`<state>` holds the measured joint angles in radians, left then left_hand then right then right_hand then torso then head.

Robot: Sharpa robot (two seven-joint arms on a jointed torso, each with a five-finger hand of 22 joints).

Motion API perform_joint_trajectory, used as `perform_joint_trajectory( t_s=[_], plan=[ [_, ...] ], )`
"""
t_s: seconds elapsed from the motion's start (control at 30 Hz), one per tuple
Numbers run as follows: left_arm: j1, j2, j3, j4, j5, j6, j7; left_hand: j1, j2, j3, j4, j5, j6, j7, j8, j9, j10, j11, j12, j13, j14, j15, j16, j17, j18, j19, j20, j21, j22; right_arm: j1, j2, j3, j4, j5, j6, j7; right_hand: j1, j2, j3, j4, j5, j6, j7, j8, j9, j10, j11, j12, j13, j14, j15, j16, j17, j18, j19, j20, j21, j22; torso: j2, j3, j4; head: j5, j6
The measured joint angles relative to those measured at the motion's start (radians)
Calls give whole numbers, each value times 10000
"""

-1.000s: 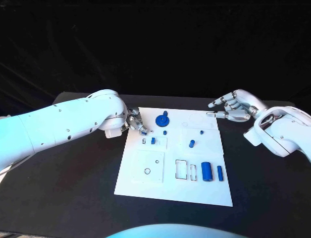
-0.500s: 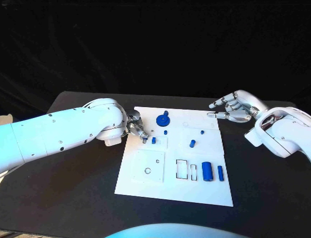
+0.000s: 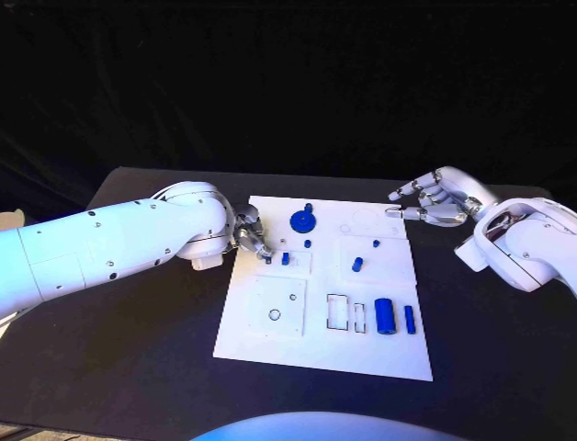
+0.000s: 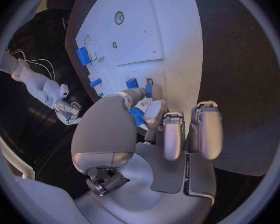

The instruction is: Assemble the parts on the task board

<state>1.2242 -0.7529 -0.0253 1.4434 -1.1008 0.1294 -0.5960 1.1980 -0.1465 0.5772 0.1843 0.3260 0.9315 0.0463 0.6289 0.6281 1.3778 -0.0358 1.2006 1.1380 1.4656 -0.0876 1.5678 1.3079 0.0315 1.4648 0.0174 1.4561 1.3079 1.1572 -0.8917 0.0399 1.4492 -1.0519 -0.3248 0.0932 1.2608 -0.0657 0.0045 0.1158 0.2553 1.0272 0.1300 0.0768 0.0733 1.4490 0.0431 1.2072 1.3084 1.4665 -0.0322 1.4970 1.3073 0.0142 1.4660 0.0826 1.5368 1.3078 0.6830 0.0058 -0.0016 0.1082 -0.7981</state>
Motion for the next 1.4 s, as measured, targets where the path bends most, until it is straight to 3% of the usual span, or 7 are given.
perform_joint_trajectory(
  t_s=[1.4],
  plan=[
    [30,159,18,-212,-26,685,-70,-215,-105,141,-147,18,88,-19,36,6,184,-42,189,184,0,0,0,-3,0,0,0,39,-4,-9,-8,-1,9,114,60,-2,0,0,0,0,0,0,0,0,0,0,0,0,1,0,0,0,4,0,0,0,0,-4,0,12,-8,6,-113]
  ],
)
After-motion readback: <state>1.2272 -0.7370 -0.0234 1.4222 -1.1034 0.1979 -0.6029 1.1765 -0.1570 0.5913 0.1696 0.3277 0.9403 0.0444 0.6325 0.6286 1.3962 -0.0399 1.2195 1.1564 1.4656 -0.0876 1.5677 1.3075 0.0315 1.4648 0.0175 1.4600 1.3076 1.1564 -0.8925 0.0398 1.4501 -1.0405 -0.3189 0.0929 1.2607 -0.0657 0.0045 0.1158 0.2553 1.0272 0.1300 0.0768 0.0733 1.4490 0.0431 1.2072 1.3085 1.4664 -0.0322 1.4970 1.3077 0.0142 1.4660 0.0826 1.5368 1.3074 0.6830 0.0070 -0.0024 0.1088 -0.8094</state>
